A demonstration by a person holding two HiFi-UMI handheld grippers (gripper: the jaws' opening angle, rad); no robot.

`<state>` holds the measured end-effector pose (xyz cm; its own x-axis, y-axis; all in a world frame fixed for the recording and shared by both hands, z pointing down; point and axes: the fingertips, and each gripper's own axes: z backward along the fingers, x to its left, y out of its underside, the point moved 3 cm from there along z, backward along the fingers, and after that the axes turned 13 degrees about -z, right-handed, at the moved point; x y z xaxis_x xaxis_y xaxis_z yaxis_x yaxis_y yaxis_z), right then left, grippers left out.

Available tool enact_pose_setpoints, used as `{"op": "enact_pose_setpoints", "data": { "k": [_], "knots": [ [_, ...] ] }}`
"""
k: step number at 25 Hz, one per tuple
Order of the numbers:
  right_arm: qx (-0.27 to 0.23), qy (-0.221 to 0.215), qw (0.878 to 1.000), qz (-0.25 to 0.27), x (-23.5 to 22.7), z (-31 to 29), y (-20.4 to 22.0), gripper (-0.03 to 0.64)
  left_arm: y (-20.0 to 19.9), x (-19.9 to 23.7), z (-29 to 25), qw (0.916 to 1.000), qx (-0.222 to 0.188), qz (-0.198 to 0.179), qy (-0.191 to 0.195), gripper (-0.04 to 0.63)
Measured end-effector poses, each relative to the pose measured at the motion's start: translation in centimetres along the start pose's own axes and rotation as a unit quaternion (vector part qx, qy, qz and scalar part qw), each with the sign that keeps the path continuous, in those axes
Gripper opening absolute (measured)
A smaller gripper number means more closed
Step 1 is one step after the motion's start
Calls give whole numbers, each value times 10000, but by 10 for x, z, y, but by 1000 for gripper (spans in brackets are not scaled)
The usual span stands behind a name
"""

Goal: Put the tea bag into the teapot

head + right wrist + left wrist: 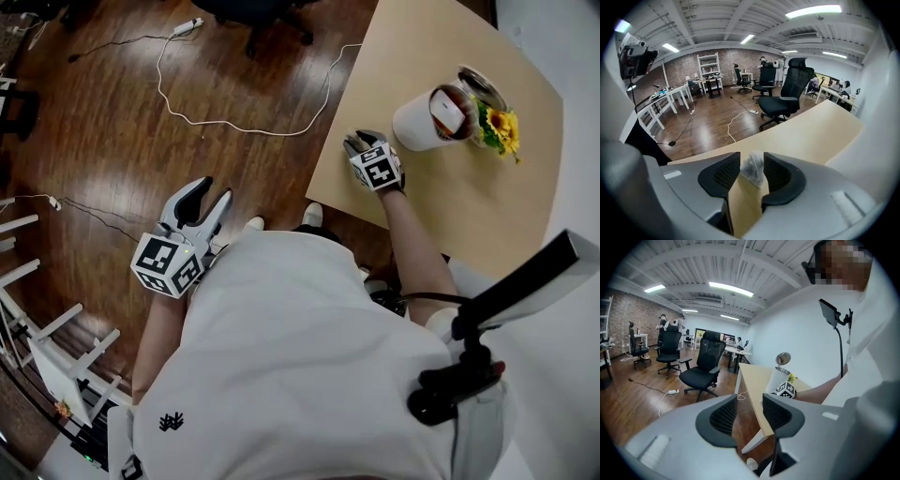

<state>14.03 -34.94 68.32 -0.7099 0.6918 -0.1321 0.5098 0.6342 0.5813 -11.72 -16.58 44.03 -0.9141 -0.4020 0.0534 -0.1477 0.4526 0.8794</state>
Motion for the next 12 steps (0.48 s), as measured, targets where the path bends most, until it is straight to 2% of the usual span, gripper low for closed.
{"op": "enact_pose_setpoints", "data": {
  "k": [3,7,12],
  "knots": [
    [198,12,9997,118,1,-10,4,149,-1,5,-1,9999,5,20,-107,164],
    [138,36,9999,77,-3,-12,3,110,-3,8,-3,9998,-17,10,-192,166],
    [83,9,10000,29,-5,-10,1,83,-5,10,-9,9999,-22,-44,-103,164]
  ]
}}
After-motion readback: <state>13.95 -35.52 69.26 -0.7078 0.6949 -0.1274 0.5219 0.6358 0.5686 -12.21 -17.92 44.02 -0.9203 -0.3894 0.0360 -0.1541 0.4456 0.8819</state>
